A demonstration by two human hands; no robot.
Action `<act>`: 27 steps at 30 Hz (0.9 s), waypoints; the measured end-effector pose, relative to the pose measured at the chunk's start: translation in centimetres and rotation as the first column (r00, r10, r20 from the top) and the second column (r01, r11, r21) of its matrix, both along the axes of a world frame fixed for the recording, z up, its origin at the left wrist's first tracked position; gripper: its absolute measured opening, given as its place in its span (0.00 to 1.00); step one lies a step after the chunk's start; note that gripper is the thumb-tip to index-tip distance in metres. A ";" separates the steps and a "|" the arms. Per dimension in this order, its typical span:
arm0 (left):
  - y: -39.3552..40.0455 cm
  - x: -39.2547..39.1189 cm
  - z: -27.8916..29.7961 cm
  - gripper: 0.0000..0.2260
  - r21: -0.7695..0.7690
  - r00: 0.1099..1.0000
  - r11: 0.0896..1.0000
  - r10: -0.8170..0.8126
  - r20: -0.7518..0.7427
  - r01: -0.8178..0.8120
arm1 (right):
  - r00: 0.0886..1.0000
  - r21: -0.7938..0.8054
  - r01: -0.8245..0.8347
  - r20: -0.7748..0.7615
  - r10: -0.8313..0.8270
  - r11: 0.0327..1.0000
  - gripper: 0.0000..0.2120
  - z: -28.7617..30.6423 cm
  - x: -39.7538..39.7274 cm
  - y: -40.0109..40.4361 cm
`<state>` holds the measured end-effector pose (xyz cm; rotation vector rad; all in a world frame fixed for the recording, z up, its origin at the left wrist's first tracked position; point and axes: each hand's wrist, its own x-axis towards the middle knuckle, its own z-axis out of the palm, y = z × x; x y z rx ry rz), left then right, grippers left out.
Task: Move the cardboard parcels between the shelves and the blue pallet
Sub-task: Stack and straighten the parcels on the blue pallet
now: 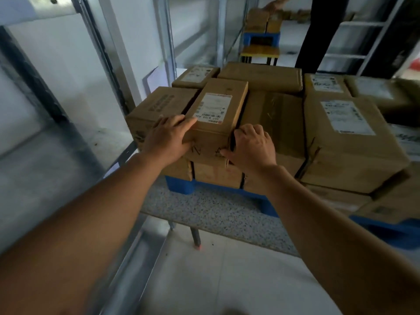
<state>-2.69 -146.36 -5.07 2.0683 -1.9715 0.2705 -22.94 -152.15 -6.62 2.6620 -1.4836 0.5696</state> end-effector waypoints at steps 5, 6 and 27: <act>-0.8 1.6 0.0 0.27 -0.030 0.995 0.995 -0.097 -0.004 0.097 | 0.996 0.046 0.075 0.037 -0.077 0.996 0.20 0.1 0.8 0.6; -1.0 1.8 -0.1 0.26 -0.042 0.994 0.993 -0.110 -0.005 0.110 | 0.995 0.051 0.089 0.044 -0.092 0.995 0.19 0.2 0.9 0.6; 0.9 13.0 -1.2 0.37 0.040 0.845 0.996 0.094 -0.527 -0.085 | 0.997 -0.097 0.052 -0.051 -0.057 0.994 0.31 2.2 11.6 2.3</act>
